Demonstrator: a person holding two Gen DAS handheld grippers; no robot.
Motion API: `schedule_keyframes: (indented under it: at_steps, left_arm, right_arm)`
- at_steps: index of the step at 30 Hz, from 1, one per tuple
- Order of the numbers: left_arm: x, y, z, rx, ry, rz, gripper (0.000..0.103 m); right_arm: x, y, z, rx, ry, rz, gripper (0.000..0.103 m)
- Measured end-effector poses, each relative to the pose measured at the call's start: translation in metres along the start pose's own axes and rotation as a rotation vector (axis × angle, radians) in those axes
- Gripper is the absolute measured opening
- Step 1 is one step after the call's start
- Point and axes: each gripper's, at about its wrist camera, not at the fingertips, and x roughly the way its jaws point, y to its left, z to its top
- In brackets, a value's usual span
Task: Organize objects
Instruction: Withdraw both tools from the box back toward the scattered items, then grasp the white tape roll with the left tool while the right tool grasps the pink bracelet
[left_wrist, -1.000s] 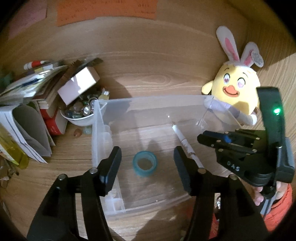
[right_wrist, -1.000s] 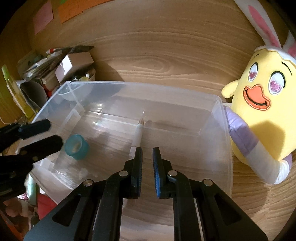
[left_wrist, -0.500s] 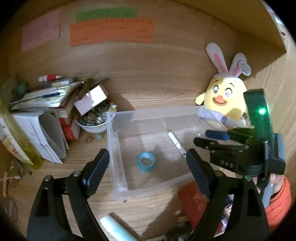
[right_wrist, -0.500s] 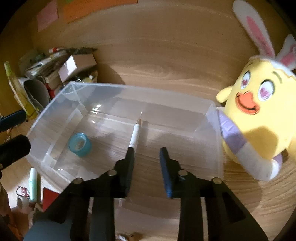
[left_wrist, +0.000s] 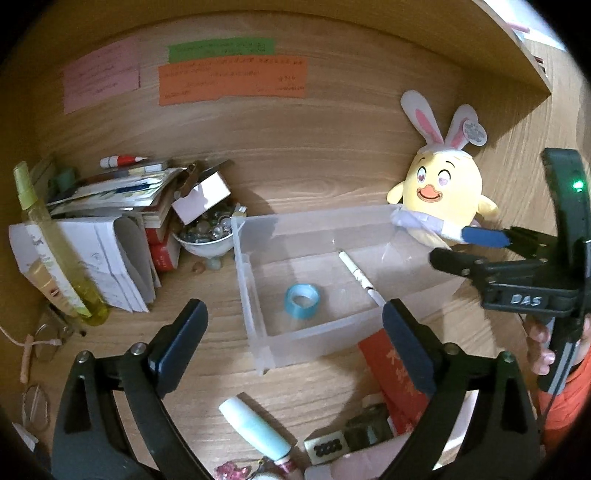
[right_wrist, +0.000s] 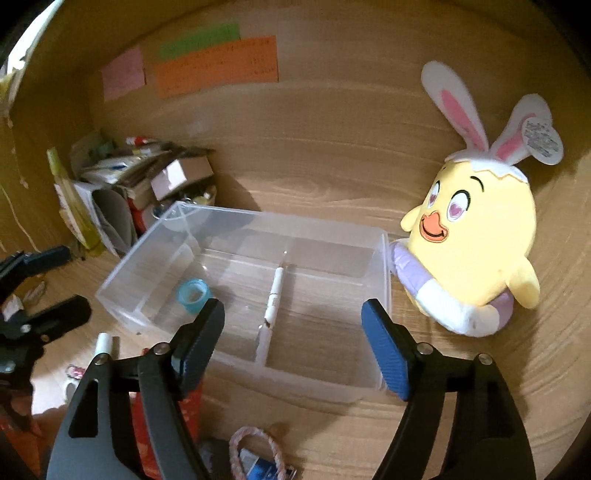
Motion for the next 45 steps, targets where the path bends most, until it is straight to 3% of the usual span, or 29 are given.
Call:
schedule_keyframes:
  at_steps: [2, 10, 25, 35, 36, 40, 42, 45]
  left_arm:
    - [-0.003, 0.002, -0.004, -0.004, 0.005, 0.002, 0.097]
    - [-0.013, 0.022, -0.026, -0.037, 0.041, 0.025, 0.098]
    - [-0.03, 0.037, -0.081, -0.072, 0.114, 0.072, 0.098]
    - [-0.033, 0.032, -0.118, -0.108, 0.171, 0.073, 0.097]
    - [-0.033, 0.031, -0.121, -0.113, 0.171, 0.071, 0.097]
    - [-0.032, 0.027, -0.13, -0.118, 0.2, 0.045, 0.074]
    - [-0.032, 0.028, -0.133, -0.129, 0.207, 0.036, 0.074]
    - [-0.032, 0.028, -0.135, -0.141, 0.213, 0.024, 0.067]
  right_arm:
    - [-0.006, 0.0, -0.003, 0.005, -0.013, -0.001, 0.081]
    - [-0.023, -0.004, -0.031, 0.039, -0.01, -0.011, 0.082]
    - [-0.028, -0.006, -0.086, 0.103, 0.069, -0.066, 0.082]
    - [-0.019, -0.006, -0.117, 0.162, 0.152, -0.045, 0.082]
    - [-0.019, -0.006, -0.118, 0.166, 0.154, -0.045, 0.082]
    - [-0.019, -0.004, -0.126, 0.187, 0.17, -0.027, 0.081]
    - [-0.019, -0.001, -0.13, 0.189, 0.178, -0.014, 0.081]
    - [-0.02, 0.009, -0.134, 0.163, 0.171, -0.032, 0.069]
